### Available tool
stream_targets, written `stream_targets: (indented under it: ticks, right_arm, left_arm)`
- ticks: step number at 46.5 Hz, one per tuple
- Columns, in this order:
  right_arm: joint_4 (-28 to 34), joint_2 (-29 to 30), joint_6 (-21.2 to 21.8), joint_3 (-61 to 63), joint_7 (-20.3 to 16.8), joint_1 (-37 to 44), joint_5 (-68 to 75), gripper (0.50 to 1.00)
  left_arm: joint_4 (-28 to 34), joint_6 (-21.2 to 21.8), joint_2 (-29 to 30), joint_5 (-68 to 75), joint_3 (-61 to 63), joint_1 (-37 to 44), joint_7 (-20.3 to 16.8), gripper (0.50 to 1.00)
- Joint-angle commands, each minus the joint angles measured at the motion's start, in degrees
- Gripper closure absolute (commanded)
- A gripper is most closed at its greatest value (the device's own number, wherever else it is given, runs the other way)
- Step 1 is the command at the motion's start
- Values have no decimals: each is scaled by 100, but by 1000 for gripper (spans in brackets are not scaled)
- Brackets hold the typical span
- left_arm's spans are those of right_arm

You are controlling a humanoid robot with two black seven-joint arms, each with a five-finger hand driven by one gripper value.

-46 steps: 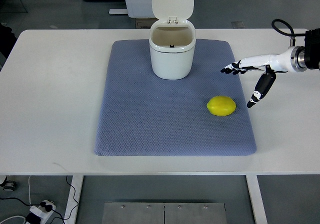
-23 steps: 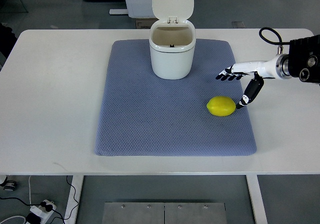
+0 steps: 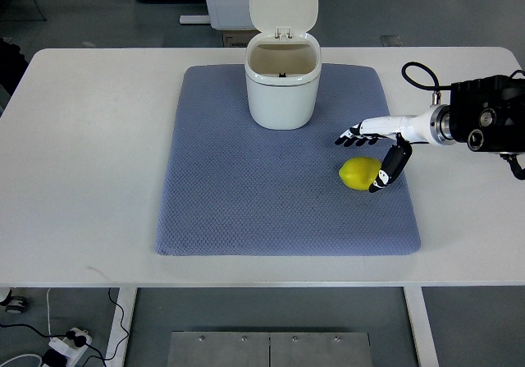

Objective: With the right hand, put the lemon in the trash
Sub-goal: 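Close the right hand's fingers around the yellow lemon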

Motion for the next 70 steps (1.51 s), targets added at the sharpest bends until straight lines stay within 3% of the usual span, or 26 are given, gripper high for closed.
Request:
stream_targets:
  ticks: [1, 15, 34, 55, 57, 66, 68, 70]
  right_arm:
    - [-9, 15, -70, 9, -1, -70, 0, 592]
    - [-36, 68, -193, 9, 8, -202, 0, 636]
    - [-53, 68, -228, 9, 26, -202, -9, 733]
    - [-53, 76, -237, 9, 35, -273, -9, 741]
    - [-53, 85, -237, 9, 43, -273, -9, 766]
    - [-53, 94, -263, 0, 43, -264, -44, 969]
    - [-53, 94, -263, 0, 43, -264, -53, 1000]
    - [-53, 94, -263, 0, 43, -255, -53, 1000]
  left_arm:
    - [1, 0, 0, -1, 0, 0, -1, 500]
    - [-8, 0, 0, -1, 0, 0, -1, 500]
    - [1, 0, 0, -1, 0, 0, -1, 500]
    - [1, 0, 0, -1, 0, 0, -1, 500]
    - [1, 0, 0, -1, 0, 0, -1, 500]
    - [1, 0, 0, -1, 0, 0, 8, 500]
    - [1, 0, 0, -1, 0, 0, -1, 500]
    - [1, 0, 0, -1, 0, 0, -1, 500]
